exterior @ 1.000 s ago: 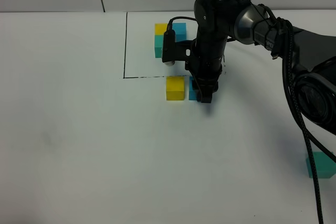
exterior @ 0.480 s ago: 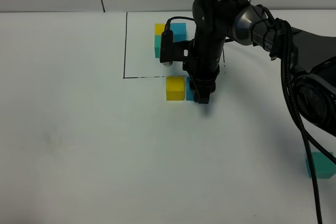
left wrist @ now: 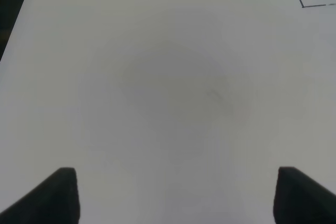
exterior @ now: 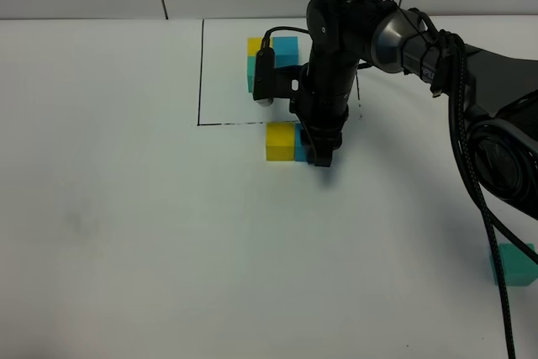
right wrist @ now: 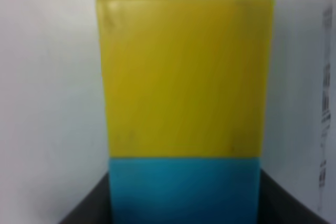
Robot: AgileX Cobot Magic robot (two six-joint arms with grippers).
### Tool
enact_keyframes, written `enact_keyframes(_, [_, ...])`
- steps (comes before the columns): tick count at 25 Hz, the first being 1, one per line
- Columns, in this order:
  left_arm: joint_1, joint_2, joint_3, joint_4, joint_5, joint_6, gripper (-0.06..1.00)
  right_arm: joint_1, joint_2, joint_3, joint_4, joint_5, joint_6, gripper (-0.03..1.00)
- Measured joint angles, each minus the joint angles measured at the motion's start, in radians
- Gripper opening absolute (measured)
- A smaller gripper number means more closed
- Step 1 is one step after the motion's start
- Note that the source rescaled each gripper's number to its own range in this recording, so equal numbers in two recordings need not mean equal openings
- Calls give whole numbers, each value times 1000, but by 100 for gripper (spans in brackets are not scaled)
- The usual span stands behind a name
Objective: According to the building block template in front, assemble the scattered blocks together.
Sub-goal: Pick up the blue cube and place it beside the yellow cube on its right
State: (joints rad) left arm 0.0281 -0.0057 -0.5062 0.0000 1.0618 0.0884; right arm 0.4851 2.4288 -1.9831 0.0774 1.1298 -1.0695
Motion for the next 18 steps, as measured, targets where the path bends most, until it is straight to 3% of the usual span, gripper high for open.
enact_keyframes(18, [0,0,0,0,0,0,75,5,1,0,-18,0,-58,3])
